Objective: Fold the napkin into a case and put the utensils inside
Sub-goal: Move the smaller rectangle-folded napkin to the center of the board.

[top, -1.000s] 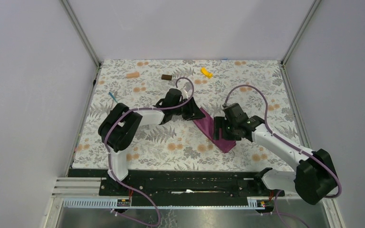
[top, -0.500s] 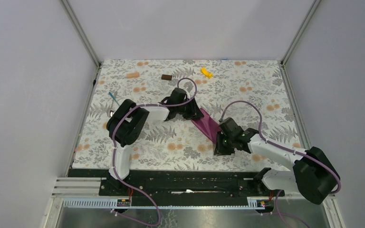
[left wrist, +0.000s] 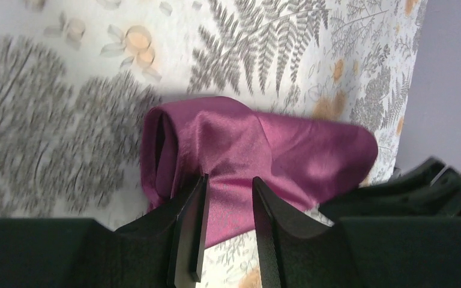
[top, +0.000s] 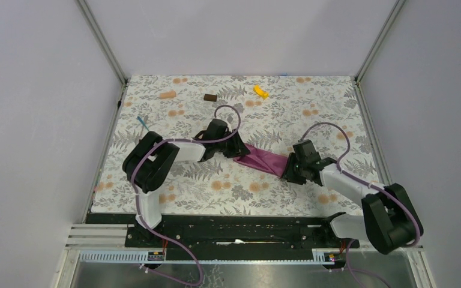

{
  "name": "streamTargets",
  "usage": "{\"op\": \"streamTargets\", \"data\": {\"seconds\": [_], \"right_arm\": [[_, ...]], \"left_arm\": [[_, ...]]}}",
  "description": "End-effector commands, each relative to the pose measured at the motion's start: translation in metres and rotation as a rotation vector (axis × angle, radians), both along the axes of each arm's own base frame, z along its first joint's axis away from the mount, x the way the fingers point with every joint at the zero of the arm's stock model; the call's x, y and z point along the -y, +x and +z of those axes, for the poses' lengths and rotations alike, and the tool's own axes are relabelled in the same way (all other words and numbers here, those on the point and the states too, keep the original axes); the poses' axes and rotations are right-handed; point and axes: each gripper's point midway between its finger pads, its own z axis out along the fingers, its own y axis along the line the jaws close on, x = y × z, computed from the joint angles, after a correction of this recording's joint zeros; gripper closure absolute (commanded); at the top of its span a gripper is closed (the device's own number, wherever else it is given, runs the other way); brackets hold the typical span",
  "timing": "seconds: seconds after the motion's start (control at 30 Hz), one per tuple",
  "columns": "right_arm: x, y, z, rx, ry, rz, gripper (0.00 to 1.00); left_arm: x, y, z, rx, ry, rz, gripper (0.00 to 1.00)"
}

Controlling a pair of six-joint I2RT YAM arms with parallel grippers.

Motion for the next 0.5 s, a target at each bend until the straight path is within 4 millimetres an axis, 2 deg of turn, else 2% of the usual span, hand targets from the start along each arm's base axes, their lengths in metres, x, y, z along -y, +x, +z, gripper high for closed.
{"op": "streamTargets", "data": {"seconds": [0.0,0.1,0.27,0.47], "right_arm": [[0.009,0.039,-0.003,0.062,-0.104,0.036,0.57],[-0.005,0.065,0.002,0.096,-0.107,0.116,0.52],[-0.055,0.092,-0.004,0.114,-0.008,0.317,0.48],[-0.143,0.102,-0.003,0.140,0.052,0.545,0.44]], "left_arm": [[-0.030,-0.034,-0.018,-0.066,0.052,0.062,0.61],[-0.046,-0.055,-0.014,-0.074,0.037,0.112,0.61],[-0.067,-0.096,-0.013,-0.084,0.054,0.195,0.59],[-0.085,-0.150,-0.020,-0.141,0.040,0.225,0.59]]}}
